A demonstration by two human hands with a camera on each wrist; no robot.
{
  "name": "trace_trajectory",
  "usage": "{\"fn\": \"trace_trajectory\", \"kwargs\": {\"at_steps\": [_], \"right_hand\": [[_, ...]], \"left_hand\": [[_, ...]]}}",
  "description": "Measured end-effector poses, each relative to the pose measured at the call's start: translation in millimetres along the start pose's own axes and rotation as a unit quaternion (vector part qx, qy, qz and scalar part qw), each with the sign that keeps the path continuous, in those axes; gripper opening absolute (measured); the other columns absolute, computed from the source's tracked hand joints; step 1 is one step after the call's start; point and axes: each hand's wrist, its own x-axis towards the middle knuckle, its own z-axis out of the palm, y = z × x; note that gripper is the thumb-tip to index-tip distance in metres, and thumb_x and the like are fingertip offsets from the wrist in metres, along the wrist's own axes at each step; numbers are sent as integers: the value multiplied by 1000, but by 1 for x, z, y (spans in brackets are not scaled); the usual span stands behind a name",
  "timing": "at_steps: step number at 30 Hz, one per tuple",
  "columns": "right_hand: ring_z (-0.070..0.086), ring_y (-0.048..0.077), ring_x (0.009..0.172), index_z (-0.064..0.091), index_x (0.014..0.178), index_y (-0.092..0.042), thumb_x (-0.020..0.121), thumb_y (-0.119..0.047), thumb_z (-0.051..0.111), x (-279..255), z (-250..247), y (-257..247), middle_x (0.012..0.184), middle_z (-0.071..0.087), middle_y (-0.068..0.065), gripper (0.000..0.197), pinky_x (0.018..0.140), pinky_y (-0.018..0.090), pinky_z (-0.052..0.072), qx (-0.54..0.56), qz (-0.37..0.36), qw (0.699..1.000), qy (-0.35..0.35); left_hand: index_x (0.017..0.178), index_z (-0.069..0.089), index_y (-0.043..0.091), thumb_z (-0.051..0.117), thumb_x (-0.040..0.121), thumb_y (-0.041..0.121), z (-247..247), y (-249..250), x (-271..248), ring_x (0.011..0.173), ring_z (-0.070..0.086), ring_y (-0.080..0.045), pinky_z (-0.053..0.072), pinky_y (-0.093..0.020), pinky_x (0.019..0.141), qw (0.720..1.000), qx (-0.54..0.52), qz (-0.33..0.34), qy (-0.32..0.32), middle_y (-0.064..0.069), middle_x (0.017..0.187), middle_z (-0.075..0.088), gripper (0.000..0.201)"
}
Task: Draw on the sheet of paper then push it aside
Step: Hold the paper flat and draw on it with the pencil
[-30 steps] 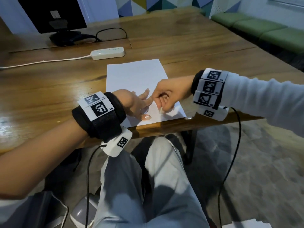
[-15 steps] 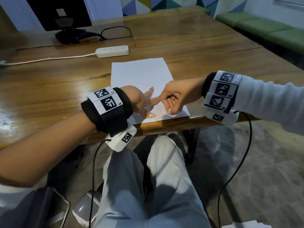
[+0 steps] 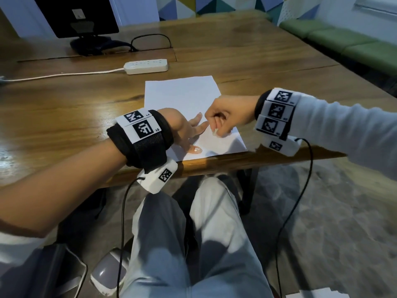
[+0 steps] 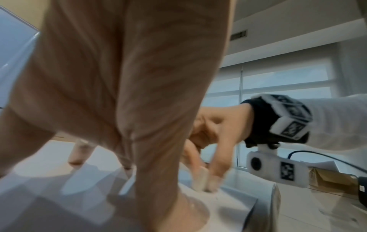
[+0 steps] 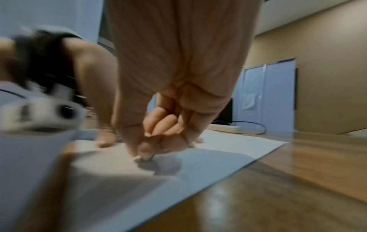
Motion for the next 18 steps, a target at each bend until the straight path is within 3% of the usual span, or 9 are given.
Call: {"fn": "trace_trajectory", "kwargs": {"at_steps": [3, 7, 10, 11, 13, 15, 18], "right_hand": [[62, 12, 55, 64, 82, 3, 78, 3, 69, -4, 2, 0, 60, 65, 1, 7, 58, 23, 52, 35, 3, 998, -54], [60, 13, 56, 63, 76, -5, 77, 2, 69, 0, 3, -4, 53, 61, -9, 8, 60, 25, 51, -8, 3, 1000, 24], [58, 9, 57, 62, 78, -4, 78, 5, 67, -6, 11, -12, 64, 61, 2, 11, 60, 23, 50, 47, 18, 997, -64], [59, 9, 57, 63, 80, -1, 78, 5, 67, -7, 10, -11, 65, 62, 3, 8, 60, 22, 50, 53, 21, 996, -71], [57, 6, 54, 63, 83, 3, 78, 4, 67, -6, 6, -5, 61, 60, -2, 6, 57, 19, 49, 29, 21, 999, -10], [53, 5, 51, 63, 80, -1, 77, 2, 67, -3, 4, -1, 57, 56, -5, 5, 54, 16, 45, -3, 18, 998, 54], [53, 2, 50, 62, 76, -8, 78, -2, 69, -2, 5, 1, 59, 58, -3, 10, 52, 13, 44, -15, 11, 998, 56]], "left_hand": [[151, -13, 16, 31, 101, 43, 0, 2, -2, 146, 0, -32, 17, -40, 114, 1000, 16, -1, 2, -9, 155, -25, 72], [152, -7, 12, 26, 103, 39, -1, 6, -11, 146, -4, -27, 16, -32, 110, 999, 43, 8, 19, -7, 158, -18, 65], [152, 1, 13, 34, 102, 34, 0, -1, -10, 144, 8, -29, 19, -33, 108, 999, 26, 17, 26, -8, 159, -1, 63], [152, -1, 13, 34, 102, 36, 0, -1, -11, 144, 8, -30, 20, -33, 109, 999, 28, 16, 19, -8, 159, -4, 65], [152, -7, 15, 33, 102, 38, 2, 0, -7, 145, 5, -30, 19, -36, 112, 998, 48, 20, 20, -8, 159, -11, 68], [151, -12, 16, 32, 102, 39, -1, 0, -6, 146, -1, -29, 17, -38, 114, 999, 27, 24, 16, -8, 157, -20, 70], [151, -13, 15, 27, 99, 48, -2, 3, 2, 146, -9, -29, 13, -37, 115, 1000, 22, 20, -8, -6, 154, -29, 73]]}}
